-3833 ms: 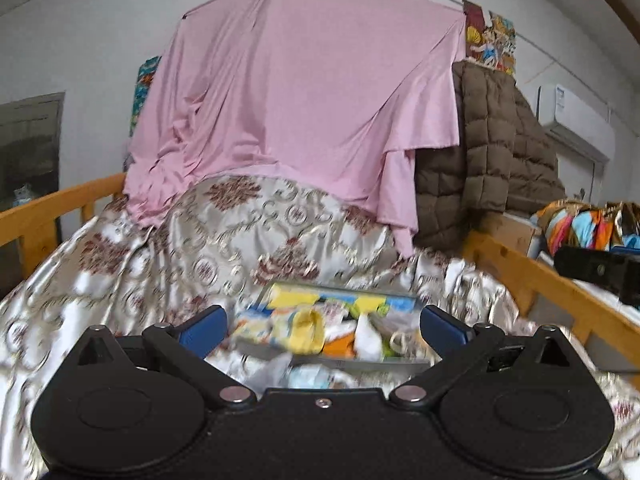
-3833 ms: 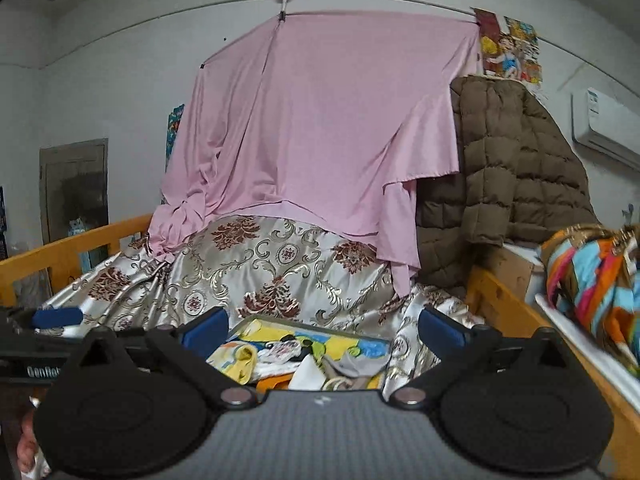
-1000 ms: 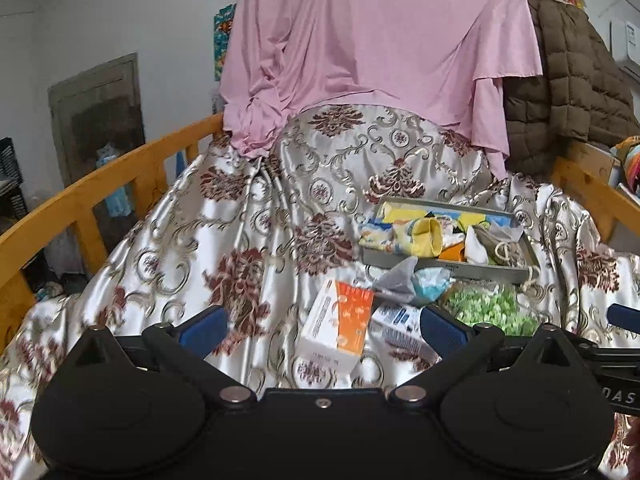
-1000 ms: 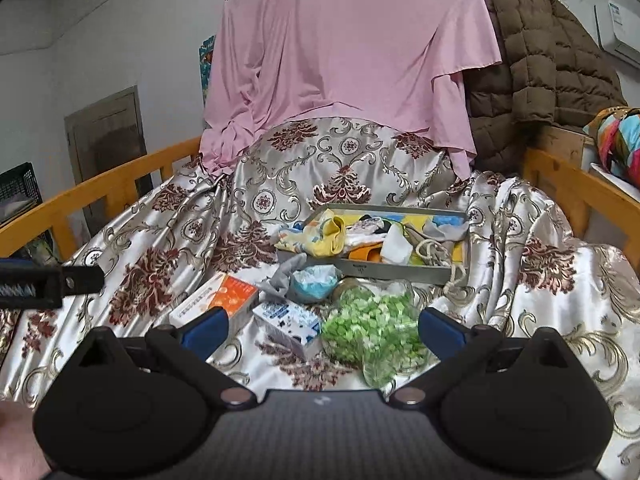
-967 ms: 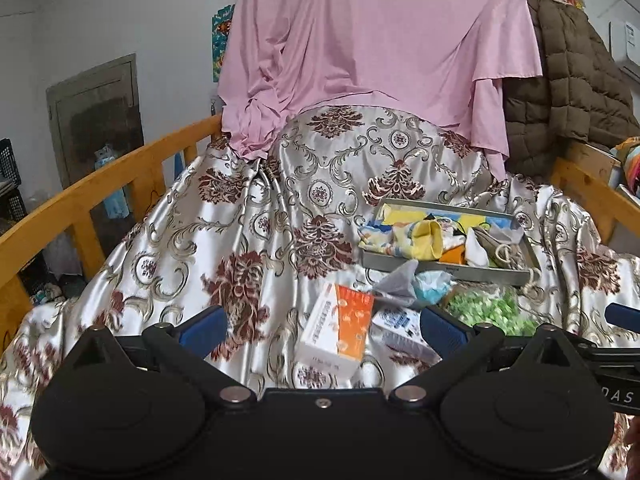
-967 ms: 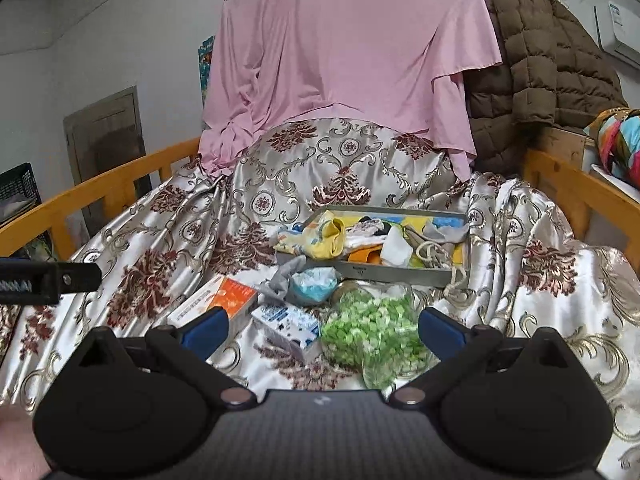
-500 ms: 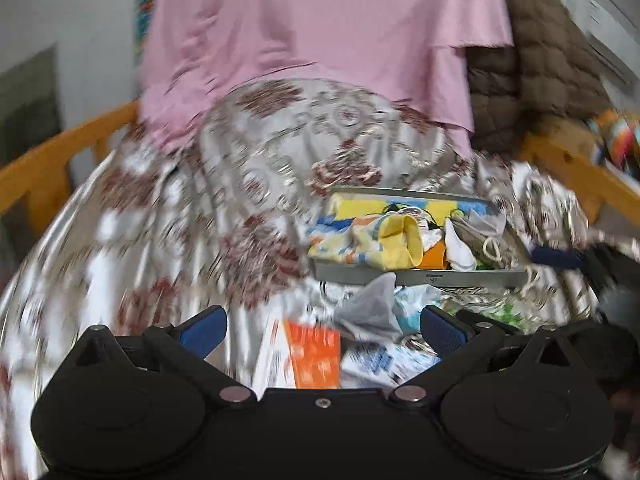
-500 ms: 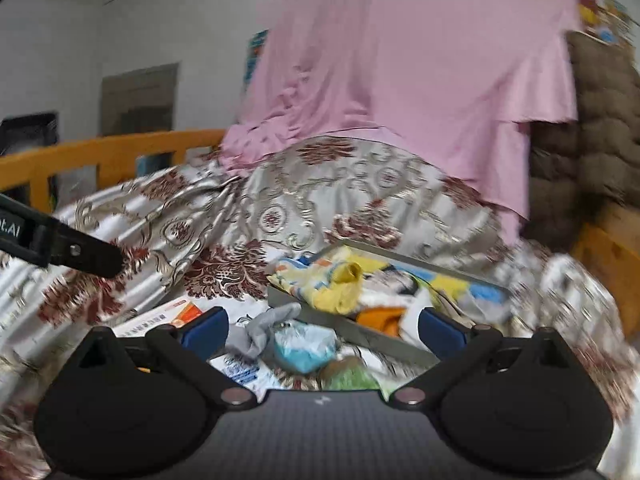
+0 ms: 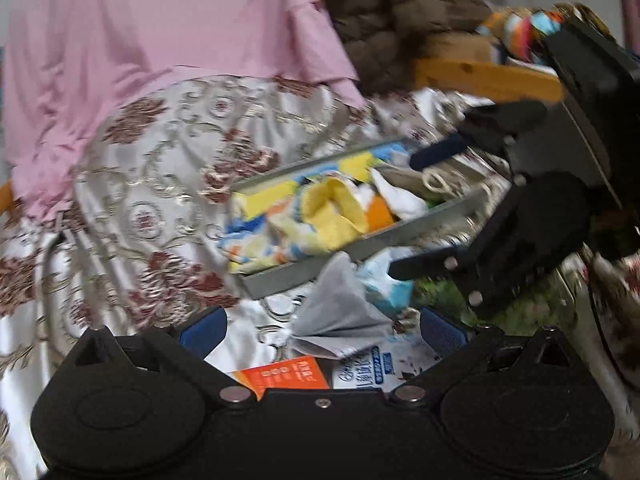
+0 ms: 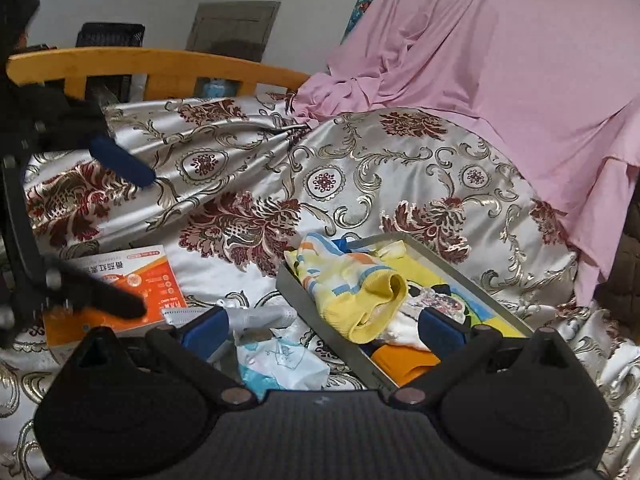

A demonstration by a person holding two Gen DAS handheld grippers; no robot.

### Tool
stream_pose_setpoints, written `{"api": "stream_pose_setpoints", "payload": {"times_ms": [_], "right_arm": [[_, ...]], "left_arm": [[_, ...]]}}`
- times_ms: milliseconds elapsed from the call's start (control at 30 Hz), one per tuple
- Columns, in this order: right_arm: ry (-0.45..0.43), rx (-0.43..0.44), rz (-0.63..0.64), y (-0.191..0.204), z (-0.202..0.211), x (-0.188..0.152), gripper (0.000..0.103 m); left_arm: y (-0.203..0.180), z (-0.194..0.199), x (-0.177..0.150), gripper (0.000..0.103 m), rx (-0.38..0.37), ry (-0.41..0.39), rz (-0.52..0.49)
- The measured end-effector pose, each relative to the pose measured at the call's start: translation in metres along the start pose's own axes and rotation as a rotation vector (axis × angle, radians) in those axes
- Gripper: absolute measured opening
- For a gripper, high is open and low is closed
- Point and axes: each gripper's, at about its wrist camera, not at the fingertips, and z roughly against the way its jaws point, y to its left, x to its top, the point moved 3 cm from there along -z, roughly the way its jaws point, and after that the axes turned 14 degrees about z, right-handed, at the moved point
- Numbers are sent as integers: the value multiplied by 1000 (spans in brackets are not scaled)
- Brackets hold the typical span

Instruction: Organize soft objects

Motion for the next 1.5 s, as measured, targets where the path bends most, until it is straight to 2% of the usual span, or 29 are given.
{"api": "stream_pose_setpoints", "payload": {"times_ms": [133, 300, 500, 700, 967, 1067, 1233, 1333, 1400, 1467, 1500], "right_arm": [[19, 1, 8, -3, -2, -6, 103], [53, 44, 4, -3, -8, -12, 103], [103, 68, 33, 2, -17, -21, 103], [99, 69, 47, 6, -21, -25, 99], [116, 75, 94, 16, -31, -26, 85], [117, 75, 91, 16, -31, -27, 82], [132, 90, 118, 23, -34, -25, 79], [148, 87, 147, 28, -37, -25, 75], [155, 78, 160, 31, -38, -24, 71], [148, 75, 171, 33, -37, -23, 65], [146, 73, 175, 34, -37, -23, 63]], "left_arm": [[-7, -15, -2, 102, -42, 28, -50], [-16, -35, -3, 102, -46, 71, -121], [-16, -46, 1, 100, -123, 112, -168], [-10, -55, 3, 89, -130, 153, -224], [-1, -66, 5, 75, -138, 185, -180], [2, -74, 4, 73, -122, 211, -150], [10, -77, 6, 68, -122, 208, -76], [11, -76, 7, 61, -123, 202, -61], [10, -77, 8, 53, -119, 206, -57], [8, -78, 7, 40, -96, 209, -64], [8, -78, 7, 38, -92, 211, -62]]}}
